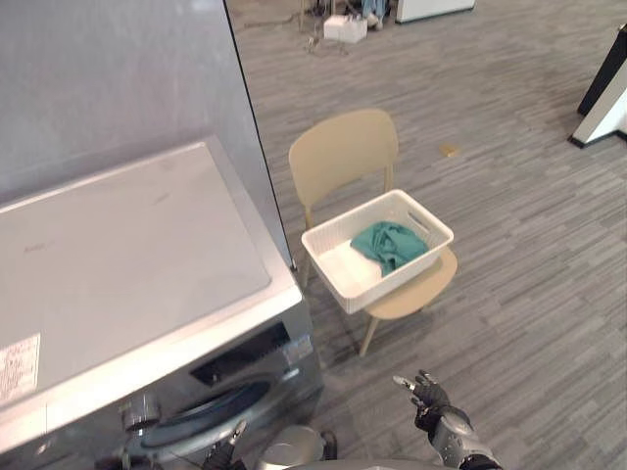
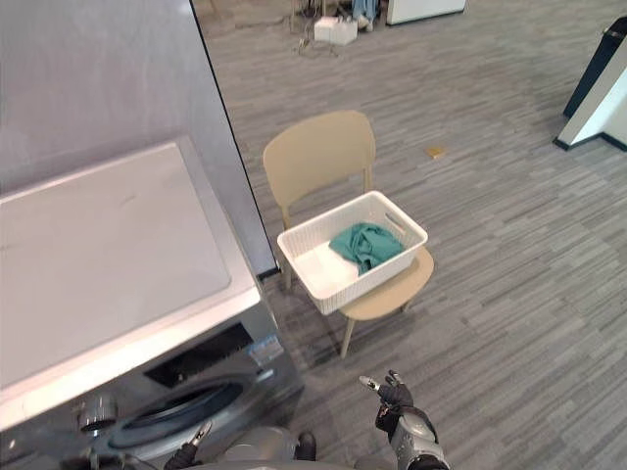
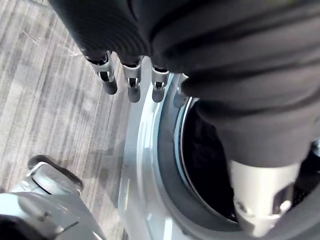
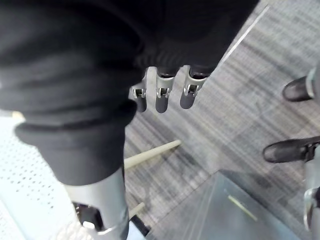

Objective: Pick up the laundry basket with both hands and put the clothes into the washing machine.

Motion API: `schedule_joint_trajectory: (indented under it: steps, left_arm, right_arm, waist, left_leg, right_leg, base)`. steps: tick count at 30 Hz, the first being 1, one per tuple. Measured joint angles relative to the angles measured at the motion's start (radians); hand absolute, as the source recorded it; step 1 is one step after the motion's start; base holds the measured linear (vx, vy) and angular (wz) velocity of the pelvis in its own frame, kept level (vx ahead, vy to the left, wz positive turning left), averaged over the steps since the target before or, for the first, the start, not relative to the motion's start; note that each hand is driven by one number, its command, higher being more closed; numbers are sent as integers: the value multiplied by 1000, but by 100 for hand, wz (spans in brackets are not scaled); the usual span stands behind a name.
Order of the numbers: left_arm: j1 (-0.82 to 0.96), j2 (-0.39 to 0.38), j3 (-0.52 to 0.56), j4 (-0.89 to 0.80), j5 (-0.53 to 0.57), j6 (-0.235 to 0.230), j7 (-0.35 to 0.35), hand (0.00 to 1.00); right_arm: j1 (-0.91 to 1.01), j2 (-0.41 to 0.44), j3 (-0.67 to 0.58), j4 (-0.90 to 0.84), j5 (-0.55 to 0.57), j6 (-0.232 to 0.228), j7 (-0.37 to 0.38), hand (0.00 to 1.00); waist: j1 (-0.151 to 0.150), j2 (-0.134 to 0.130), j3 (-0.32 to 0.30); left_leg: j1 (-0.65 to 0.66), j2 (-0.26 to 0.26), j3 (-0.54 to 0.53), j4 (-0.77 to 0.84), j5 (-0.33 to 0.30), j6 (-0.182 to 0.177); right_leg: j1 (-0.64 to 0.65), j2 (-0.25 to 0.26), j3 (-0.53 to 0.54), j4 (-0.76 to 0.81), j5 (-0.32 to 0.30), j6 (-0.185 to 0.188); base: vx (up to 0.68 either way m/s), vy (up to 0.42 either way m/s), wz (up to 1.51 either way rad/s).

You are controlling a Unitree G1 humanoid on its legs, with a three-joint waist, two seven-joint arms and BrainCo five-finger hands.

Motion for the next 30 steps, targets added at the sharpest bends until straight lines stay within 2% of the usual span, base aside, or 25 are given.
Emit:
schedule_joint_trajectory:
  steps: [2, 3, 5, 7, 8, 9, 10, 11, 12, 13, 14, 15, 16, 17, 18, 19, 20, 22, 24, 25, 26, 27, 28, 29, 30]
  left_arm:
    - [-7, 9, -13, -4, -1, 0, 1, 0]
    - [-9, 17, -31, -8, -2, -1, 3, 0]
    - [-60, 16, -70, -7, -18, 12, 16, 0]
    - [-60, 20, -80, -3, -25, 17, 22, 0]
    - [-61, 17, -91, -7, -26, 17, 22, 0]
    - [-61, 19, -87, -9, -29, 18, 30, 0]
    - [-59, 25, -83, -9, -31, 18, 38, 0]
    - [-49, 47, -78, -10, -37, 18, 51, 0]
    - [-28, 77, -73, -17, -37, 18, 59, 0]
    - [-9, 96, -69, -28, -37, 15, 61, 0]
    - [25, 127, -54, -36, -36, 9, 63, 0]
    - [51, 117, -23, -42, -33, 8, 51, 0]
    - [58, 101, -8, -43, -32, 5, 48, 0]
    - [55, 63, 96, -37, -39, -2, 69, 0]
    - [57, 58, 147, -38, -40, -8, 62, 0]
    - [57, 56, 157, -35, -41, -7, 45, 0]
    - [62, 45, 166, -30, -48, -4, 23, 0]
    - [74, 17, 181, 7, -62, 1, -1, 0]
    - [76, -18, 182, 13, -68, 13, -21, 0]
    - [77, -5, 159, 15, -68, 18, -20, 0]
    - [77, 0, 145, 17, -67, 18, -19, 0]
    - [77, 2, 128, 19, -65, 18, -19, 0]
    - [79, 9, 98, 20, -55, 18, -19, 0]
    - [80, 22, 61, 20, -32, 19, -21, 0]
    - [73, 30, 39, 20, -9, 19, -21, 0]
  right_arm:
    - [30, 8, 0, -2, -8, 4, 8, 0]
    - [39, 0, -5, -17, -9, 1, 7, 0]
    - [40, -27, -94, 5, -7, 0, 4, 0]
    - [64, -36, -166, 35, -7, 2, 2, 0]
    - [97, -32, -241, 44, 10, 8, 1, 0]
    - [127, -30, -279, 50, 9, 11, -12, 0]
    - [141, -30, -290, 59, 10, 13, -16, 0]
    - [168, -20, -312, 69, 9, 22, -17, 0]
    - [192, 1, -351, 75, 12, 33, -17, 0]
    - [199, 13, -381, 87, 12, 37, -16, 0]
    - [199, 33, -434, 117, 15, 47, -14, 0]
    - [200, 16, -438, 140, 22, 55, -14, 0]
    - [197, 10, -430, 148, 22, 59, -15, 0]
    - [186, -9, -413, 152, 22, 65, -15, 0]
    - [185, -17, -411, 153, 20, 65, -14, 0]
    - [182, -19, -405, 153, 20, 65, -14, 0]
    - [171, -25, -377, 154, 21, 62, -14, 0]
    - [140, -38, -332, 172, 23, 52, -14, 0]
    - [126, -66, -294, 175, 34, 45, -14, 0]
    - [121, -66, -297, 182, 35, 42, -15, 0]
    - [122, -61, -306, 184, 36, 40, -16, 0]
    - [122, -68, -319, 190, 36, 36, -17, 0]
    - [124, -73, -337, 192, 37, 36, -18, 0]
    - [122, -66, -357, 190, 45, 35, -19, 0]
    - [115, -52, -378, 188, 53, 34, -19, 0]
  waist:
    - [-13, -11, 0]
    - [-31, -15, 2]
    - [-70, -7, 4]
    - [-79, 3, 7]
    - [-79, -12, -3]
    - [-78, -12, -3]
    - [-77, -15, -4]
    - [-80, -15, -11]
    - [-80, -37, -39]
    - [-79, -45, -45]
    - [-78, -63, -63]
    - [-79, -31, -85]
    - [-79, -13, -94]
    - [-83, 12, -92]
    - [-80, 7, -91]
    - [-79, -2, -87]
    - [-79, -24, -80]
    - [-74, -33, -76]
    - [-73, -32, -76]
    - [-59, -36, -70]
    - [-54, -40, -68]
    - [-52, -49, -69]
    - [-52, -45, -68]
    - [-53, -46, -67]
    - [-65, -42, -66]
  left_leg:
    - [42, -15, 4, 11, 3, 6]
    - [64, -17, -6, 18, 3, 6]
    - [110, -3, -96, 24, 3, 5]
    - [119, 15, -153, 24, -6, -10]
    - [129, 29, -194, 19, -16, -29]
    - [141, 37, -225, 9, -28, -49]
    - [148, 46, -233, 8, -36, -64]
    - [161, 71, -249, 12, -54, -94]
    - [165, 92, -255, 14, -74, -129]
    - [170, 101, -260, 14, -88, -153]
    - [170, 129, -270, 21, -112, -192]
    - [165, 194, -273, 27, -125, -214]
    - [161, 228, -276, 34, -125, -215]
    - [128, 276, -286, 117, -116, -227]
    - [69, 290, -297, 238, -58, -204]
    - [39, 289, -298, 304, -11, -165]
    - [-25, 293, -279, 435, 105, -69]
    - [-97, 349, -195, 579, 226, -16]
    - [-171, 376, -56, 615, 225, -15]
    - [-180, 389, -14, 606, 221, -13]
    - [-176, 395, 7, 599, 206, -37]
    - [-169, 389, 43, 600, 165, -87]
    - [-147, 374, 96, 571, 133, -121]
    - [-85, 366, 184, 445, 58, -116]
    - [-12, 337, 259, 215, 13, -123]
  right_leg:
    - [-109, -34, -4, 281, 44, 34]
    - [-154, -54, -14, 384, 50, 22]
    - [-215, -118, -66, 469, 58, -41]
    - [-244, -155, -56, 414, 63, -47]
    - [-244, -193, -41, 314, 65, -48]
    - [-235, -235, -6, 179, 68, -53]
    - [-220, -239, 25, 94, 71, -56]
    - [-165, -231, 100, -118, 86, -64]
    - [-113, -218, 172, -343, 140, -40]
    - [-95, -215, 200, -427, 213, -17]
    - [-77, -204, 211, -482, 254, 101]
    - [-62, -158, 160, -493, 184, 130]
    - [-58, -137, 132, -493, 152, 105]
    - [-54, -84, 88, -468, 130, 73]
    - [-41, -53, 64, -444, 107, 34]
    - [-28, -47, 56, -441, 99, 20]
    - [6, -34, 45, -447, 86, -5]
    - [60, -16, 25, -466, 84, -50]
    - [100, 0, -36, -506, 82, -89]
    - [120, 5, -74, -532, 86, -104]
    - [130, 2, -91, -547, 89, -107]
    - [148, -3, -121, -571, 98, -111]
    - [167, -7, -156, -605, 111, -114]
    - [182, -13, -197, -640, 124, -108]
    - [196, -26, -244, -680, 128, -90]
  base:
    - [251, 19, 9]
    - [306, -28, 51]
    - [348, -76, 99]
    - [290, -117, 105]
    - [286, -178, 112]
    - [284, -204, 103]
    - [273, -269, 78]
    - [312, -425, 62]
    - [312, -461, 51]
    - [287, -551, 26]
    - [209, -515, -2]
    - [189, -518, -7]
    - [177, -482, 5]
    - [152, -501, 21]
    - [133, -521, 28]
    - [88, -542, 24]
    - [50, -403, 14]
    - [26, -362, 17]
    - [-59, -307, 56]
    - [-44, -196, 72]
    - [-6, -127, 73]
    - [-8, -76, 83]
    - [-12, -31, 110]
    - [-11, -1, 146]
    - [-2, 14, 123]
